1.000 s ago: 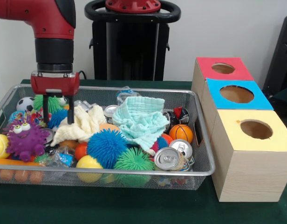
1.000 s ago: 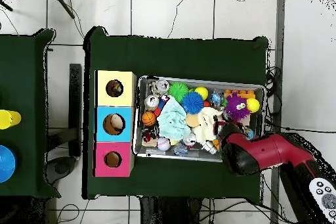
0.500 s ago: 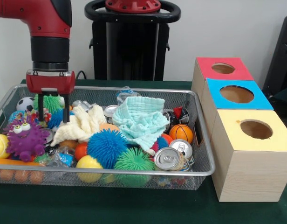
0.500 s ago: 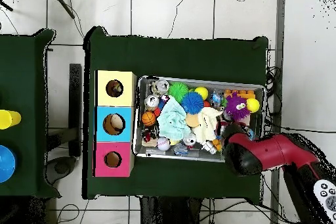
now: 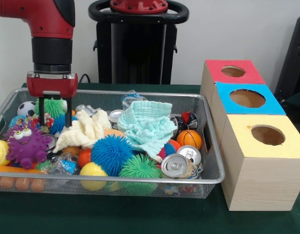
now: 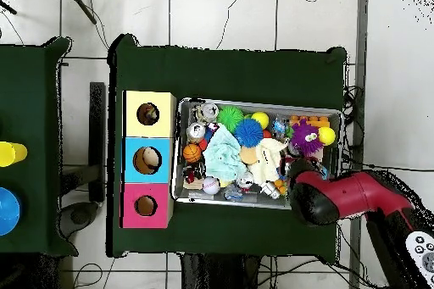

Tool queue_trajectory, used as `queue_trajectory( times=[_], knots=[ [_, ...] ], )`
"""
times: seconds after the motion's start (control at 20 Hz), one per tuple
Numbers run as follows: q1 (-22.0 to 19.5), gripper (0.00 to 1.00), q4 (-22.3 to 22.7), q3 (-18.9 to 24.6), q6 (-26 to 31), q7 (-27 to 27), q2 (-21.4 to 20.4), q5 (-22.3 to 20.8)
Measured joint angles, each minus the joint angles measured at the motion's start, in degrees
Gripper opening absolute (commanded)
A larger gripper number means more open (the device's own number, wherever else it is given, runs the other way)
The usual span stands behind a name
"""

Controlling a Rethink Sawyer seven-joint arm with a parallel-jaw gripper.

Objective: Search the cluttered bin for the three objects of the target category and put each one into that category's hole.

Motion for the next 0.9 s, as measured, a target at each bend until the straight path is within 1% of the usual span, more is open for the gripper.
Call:
queue_trajectory(
  times=[0.45,0.7,0.75,0.9],
  knots=[
    [-2.73,1.00,-0.02,0.20,3.93,-6.08,0.56,0.42],
    [-4.35,1.00,-0.18,0.26,5.84,-10.23,1.90,0.55],
    [-4.83,1.00,-0.29,0.25,6.54,-11.97,2.51,0.54],
    [-5.08,1.00,-0.38,0.25,7.05,-13.45,3.11,0.55]
  ],
)
